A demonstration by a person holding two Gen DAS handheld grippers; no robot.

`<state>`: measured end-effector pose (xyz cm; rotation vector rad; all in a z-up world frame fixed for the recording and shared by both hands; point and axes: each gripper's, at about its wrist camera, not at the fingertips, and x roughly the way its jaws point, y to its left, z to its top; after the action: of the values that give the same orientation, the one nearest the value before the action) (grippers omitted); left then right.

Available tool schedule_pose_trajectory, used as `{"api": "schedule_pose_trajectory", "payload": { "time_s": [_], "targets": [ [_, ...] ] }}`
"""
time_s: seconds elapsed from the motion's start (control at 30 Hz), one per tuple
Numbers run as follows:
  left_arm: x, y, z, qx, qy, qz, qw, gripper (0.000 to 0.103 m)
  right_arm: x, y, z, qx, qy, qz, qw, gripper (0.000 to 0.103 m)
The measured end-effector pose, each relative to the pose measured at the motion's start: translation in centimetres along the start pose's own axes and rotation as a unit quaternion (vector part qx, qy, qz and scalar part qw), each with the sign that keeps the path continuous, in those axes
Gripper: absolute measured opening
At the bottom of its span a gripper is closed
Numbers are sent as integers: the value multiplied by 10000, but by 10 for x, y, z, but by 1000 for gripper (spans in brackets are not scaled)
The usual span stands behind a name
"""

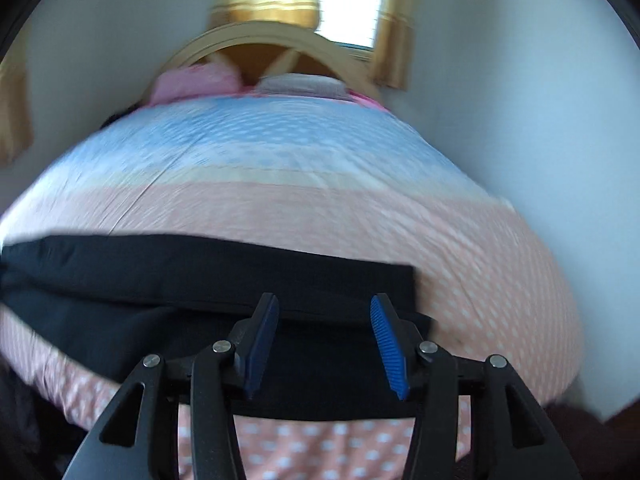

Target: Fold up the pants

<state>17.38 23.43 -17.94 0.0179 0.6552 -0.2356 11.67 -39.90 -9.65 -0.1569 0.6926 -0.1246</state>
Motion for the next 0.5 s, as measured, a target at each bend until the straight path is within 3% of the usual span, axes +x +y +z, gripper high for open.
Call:
{"api": "schedule_pose_trajectory", "payload": {
  "time_s": [0.17,0.3,0.47,0.5],
  "targets": [
    [0,0,-3,-31,-2,-11,10000,13,22,137,4,-1525,192,762,9852,50],
    [0,0,-5,-18,-17,-1,10000,13,46,218,-8,-2608,234,768,9621,50],
    [1,1,-5,-55,1,-63,10000,14,74,250,-5,-3067,228,517,9501,49],
    [1,1,-5,-64,6,-88,9999,13,79,251,-3,-3110,247,496,9488,35]
  ]
}}
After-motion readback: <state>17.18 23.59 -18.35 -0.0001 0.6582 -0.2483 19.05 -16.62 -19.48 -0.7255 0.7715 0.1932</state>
